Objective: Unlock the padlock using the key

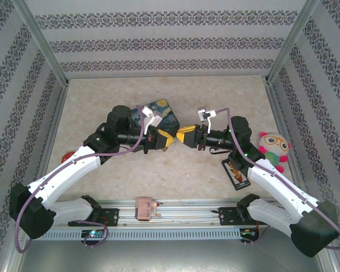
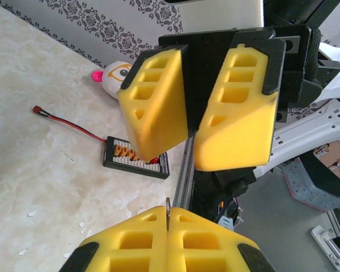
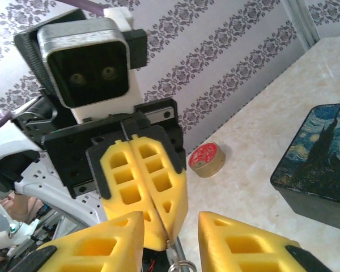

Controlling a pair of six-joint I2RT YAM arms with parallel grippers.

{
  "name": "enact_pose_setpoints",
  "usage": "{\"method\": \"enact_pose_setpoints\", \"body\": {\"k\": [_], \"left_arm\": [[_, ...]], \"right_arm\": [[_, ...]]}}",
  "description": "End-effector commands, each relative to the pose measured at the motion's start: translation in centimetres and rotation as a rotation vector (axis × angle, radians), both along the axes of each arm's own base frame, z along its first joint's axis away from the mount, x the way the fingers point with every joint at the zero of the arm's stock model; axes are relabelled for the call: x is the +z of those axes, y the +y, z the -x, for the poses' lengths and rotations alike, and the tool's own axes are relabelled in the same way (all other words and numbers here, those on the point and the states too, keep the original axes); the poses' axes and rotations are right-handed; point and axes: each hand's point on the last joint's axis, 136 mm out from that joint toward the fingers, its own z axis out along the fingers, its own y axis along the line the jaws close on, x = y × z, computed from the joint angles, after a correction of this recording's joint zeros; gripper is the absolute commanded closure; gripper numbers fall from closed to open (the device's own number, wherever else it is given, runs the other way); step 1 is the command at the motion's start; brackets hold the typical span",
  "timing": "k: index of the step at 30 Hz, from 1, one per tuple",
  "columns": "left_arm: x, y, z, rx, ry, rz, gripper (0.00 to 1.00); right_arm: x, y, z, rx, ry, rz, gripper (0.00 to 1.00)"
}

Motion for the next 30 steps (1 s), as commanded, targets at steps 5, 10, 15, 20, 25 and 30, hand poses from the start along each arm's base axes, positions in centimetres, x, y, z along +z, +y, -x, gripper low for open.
{"method": "enact_pose_setpoints", "body": {"k": [5, 10, 15, 20, 25, 30], "left_arm": [[1.5, -0.4, 0.8, -0.044, -0.053, 0.037, 1.00], [1.8, -0.3, 0.9, -0.044, -0.062, 0.048, 1.00], [2.0, -0.2, 0.9, -0.038, -0.069, 0.062, 1.00], [2.1, -0.4, 0.9, -0.043, -0.065, 0.066, 1.00], [1.9, -0.3, 0.9, -0.045, -0.063, 0.064, 1.00], [2.0, -0.3, 0.8, -0.035, -0.063, 0.067, 1.00]], "right_arm": [[0.0, 0.0, 1.2, 0.070, -0.020, -0.018, 0.73], [-0.6, 0.1, 1.2, 0.073, -0.007, -0.012, 0.73], [-1.0, 0.3, 1.4, 0.088, 0.001, -0.009, 0.72], [-1.1, 0.6, 1.5, 0.106, 0.003, -0.011, 0.72], [-0.9, 0.9, 1.6, 0.113, -0.005, -0.017, 0.73], [-1.1, 1.3, 1.8, 0.144, 0.003, -0.015, 0.74]]}}
